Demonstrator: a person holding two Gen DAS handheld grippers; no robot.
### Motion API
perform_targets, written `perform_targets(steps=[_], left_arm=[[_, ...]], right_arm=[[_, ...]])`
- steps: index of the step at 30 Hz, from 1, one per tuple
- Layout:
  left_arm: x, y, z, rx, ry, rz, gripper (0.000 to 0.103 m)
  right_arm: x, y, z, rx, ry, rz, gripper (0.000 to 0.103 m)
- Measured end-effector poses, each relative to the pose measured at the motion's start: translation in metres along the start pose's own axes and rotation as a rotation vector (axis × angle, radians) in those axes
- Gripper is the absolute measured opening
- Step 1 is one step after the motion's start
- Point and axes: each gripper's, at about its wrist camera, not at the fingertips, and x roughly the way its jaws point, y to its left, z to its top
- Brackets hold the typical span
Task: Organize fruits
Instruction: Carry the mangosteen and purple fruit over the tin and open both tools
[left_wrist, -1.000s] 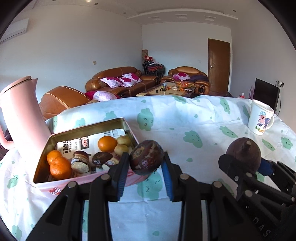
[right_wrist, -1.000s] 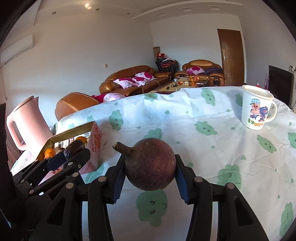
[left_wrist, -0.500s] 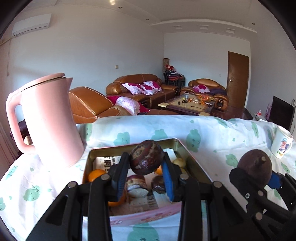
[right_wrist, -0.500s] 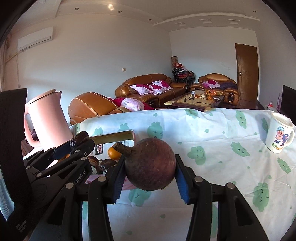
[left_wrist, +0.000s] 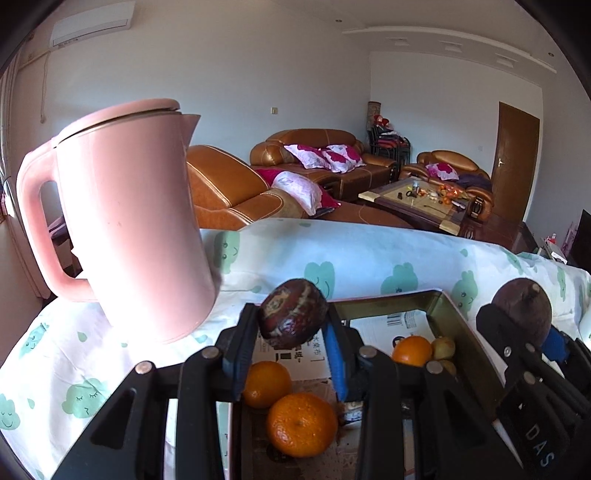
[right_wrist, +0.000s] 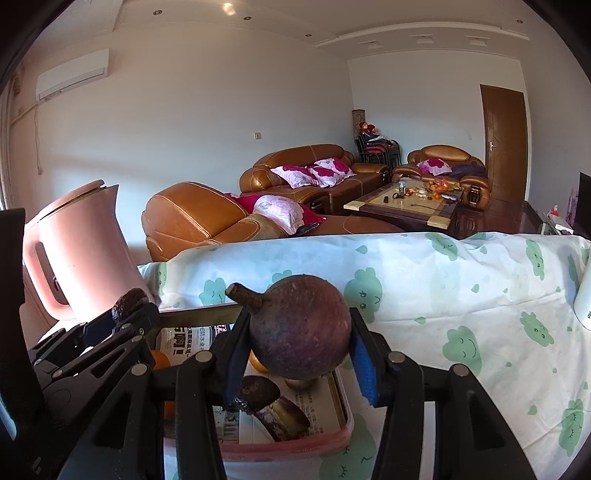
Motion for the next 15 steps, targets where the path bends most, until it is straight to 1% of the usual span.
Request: perform_targets(steps=[2, 5, 9, 12, 15], left_arm=[[0.01, 0.003, 0.001, -0.009, 0.025, 0.002, 0.037], [0.022, 0.005, 0.001, -0.01, 0.062, 0.018, 0.037], [0.031, 0.005, 0.0, -0.003, 0.083, 0.027, 0.037], [0.035, 0.003, -0.001, 0.014, 0.091, 0.038, 0.037], [0.04, 0.001, -0.003, 0.022, 0.111, 0.03, 0.037]], right_arm=[[0.012, 0.001, 0.001, -0.008, 0.021, -0.002, 0.052], [0.026, 0.004, 0.001, -0.053, 0.045, -0.019, 0.052], [0.04, 0.011, 0.001, -0.113, 0.068, -0.03, 0.052], [0.047, 0.015, 0.0, -0.115, 0.094, -0.022, 0.052], [0.057, 0.016, -0.003, -0.101, 0.131, -0.031, 0.052]])
